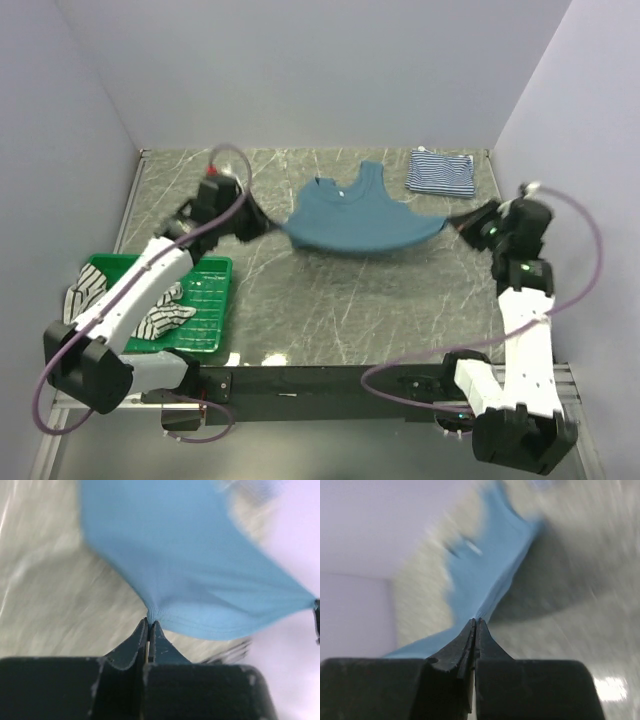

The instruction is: Fold and stack the tank tops

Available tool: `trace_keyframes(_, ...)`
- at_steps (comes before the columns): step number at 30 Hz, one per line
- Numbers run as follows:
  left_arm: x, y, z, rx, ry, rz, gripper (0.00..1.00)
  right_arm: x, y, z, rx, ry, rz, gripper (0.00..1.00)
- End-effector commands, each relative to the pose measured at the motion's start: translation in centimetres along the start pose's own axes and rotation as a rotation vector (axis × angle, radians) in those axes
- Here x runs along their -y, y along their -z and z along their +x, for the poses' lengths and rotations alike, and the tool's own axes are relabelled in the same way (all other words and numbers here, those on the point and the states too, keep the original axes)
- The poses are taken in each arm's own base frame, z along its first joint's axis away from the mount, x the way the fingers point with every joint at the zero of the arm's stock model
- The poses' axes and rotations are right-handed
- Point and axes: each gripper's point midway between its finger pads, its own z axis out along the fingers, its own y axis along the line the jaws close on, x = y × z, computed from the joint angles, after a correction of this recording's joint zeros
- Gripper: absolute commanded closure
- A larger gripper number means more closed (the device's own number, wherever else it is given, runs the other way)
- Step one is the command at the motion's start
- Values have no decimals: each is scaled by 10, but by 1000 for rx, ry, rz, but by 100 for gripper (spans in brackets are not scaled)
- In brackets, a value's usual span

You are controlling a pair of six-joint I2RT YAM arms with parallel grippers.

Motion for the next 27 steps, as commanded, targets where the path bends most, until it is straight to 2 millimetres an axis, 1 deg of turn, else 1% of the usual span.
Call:
trace_keyframes(1, 75, 69, -79, 286, -92, 123, 99, -111, 86, -84, 340, 147, -264, 100)
trace_keyframes(3, 99, 100, -96, 356, -122, 176, 99, -137, 114, -98, 402, 186, -311, 100)
trace_keyframes(4, 120, 125, -107, 407, -132, 231, 100, -148, 127, -104, 430, 201, -336, 100)
trace_keyframes(5, 130, 138, -111, 427, -147, 263, 99, -168, 155, -111, 487, 227, -383, 100)
trace_keyframes(6, 136, 149, -112, 436, -153, 280, 99, -177, 167, -113, 509, 238, -408, 100)
trace_keyframes(7, 149, 168, -117, 465, -161, 318, 99, -192, 187, -114, 535, 261, -454, 100)
trace_keyframes(9, 160, 185, -118, 481, -173, 363, 99, -202, 207, -115, 565, 279, -482, 100)
trace_keyframes(10, 166, 199, -119, 498, -175, 385, 99, -212, 223, -114, 589, 299, -514, 100)
trace_keyframes(12, 172, 216, -120, 525, -181, 412, 100, -218, 235, -114, 608, 310, -535, 100)
trace_keyframes(13, 177, 228, -121, 540, -185, 430, 99, -224, 246, -114, 621, 319, -552, 100)
trace_keyframes(16, 184, 249, -123, 573, -190, 465, 100, -230, 252, -113, 620, 331, -571, 100)
trace_keyframes(18, 186, 250, -124, 574, -190, 466, 99, -231, 249, -114, 615, 326, -579, 100)
trace_keyframes(20, 188, 248, -127, 578, -190, 467, 99, -233, 241, -115, 588, 316, -589, 100)
trace_keyframes(21, 188, 242, -130, 579, -187, 458, 99, -236, 239, -115, 584, 323, -609, 100)
trace_keyframes(22, 188, 238, -132, 581, -186, 454, 99, -233, 228, -115, 561, 313, -609, 100)
trace_keyframes(23, 189, 230, -138, 588, -186, 446, 99, -233, 223, -115, 550, 301, -615, 100)
trace_keyframes(25, 191, 220, -146, 584, -190, 447, 99, -230, 206, -118, 531, 296, -617, 100)
trace_keyframes(26, 191, 211, -158, 594, -186, 449, 100, -229, 199, -120, 523, 286, -618, 100)
trace_keyframes(27, 193, 205, -161, 578, -190, 466, 100, -227, 186, -124, 514, 281, -618, 100)
